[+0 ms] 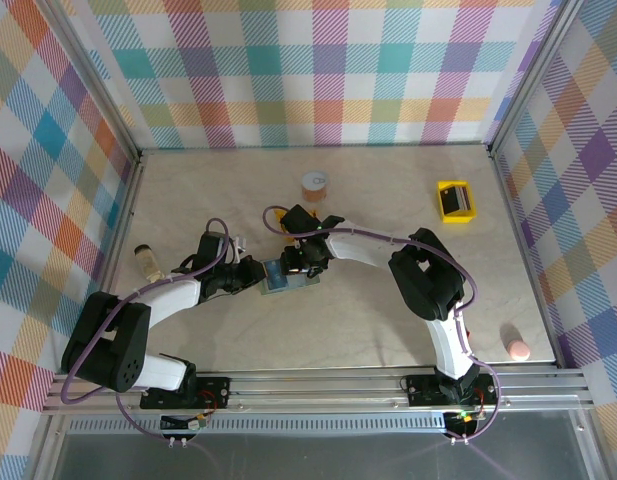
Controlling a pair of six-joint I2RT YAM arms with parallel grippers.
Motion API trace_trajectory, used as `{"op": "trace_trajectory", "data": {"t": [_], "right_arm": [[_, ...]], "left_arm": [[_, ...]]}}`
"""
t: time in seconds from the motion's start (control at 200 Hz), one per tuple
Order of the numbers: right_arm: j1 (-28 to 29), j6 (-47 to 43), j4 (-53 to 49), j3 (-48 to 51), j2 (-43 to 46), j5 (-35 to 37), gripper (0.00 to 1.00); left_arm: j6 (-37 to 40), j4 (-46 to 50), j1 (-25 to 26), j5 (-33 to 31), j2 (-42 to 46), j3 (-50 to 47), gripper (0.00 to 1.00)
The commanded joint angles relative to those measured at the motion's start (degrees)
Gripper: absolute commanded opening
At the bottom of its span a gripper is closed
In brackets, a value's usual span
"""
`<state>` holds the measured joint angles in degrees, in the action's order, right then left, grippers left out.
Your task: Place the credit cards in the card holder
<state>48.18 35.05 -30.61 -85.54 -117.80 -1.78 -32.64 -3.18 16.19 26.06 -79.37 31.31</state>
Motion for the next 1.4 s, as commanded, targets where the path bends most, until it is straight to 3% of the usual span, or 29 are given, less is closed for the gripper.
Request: {"op": "trace_trajectory", "data": {"t": [0.0, 0.88, 1.395], "right_arm": [[0.07, -0.66, 0.35, 0.04, 2.74, 0.17, 0.49], [1.53, -2.89, -3.72, -2.61, 4.86, 5.14, 0.42], [2.19, -2.71, -1.29, -3.04, 5.65, 1.68, 0.41]], "left_arm": [[-0.38, 0.19, -0.5, 0.48, 0.32, -0.02, 0.12], [-0.57, -0.55, -0.53, 0.83, -0.61, -0.26, 0.12], [-0.49, -0.37, -0.49, 0.74, -0.08, -0.37, 0.12]]}}
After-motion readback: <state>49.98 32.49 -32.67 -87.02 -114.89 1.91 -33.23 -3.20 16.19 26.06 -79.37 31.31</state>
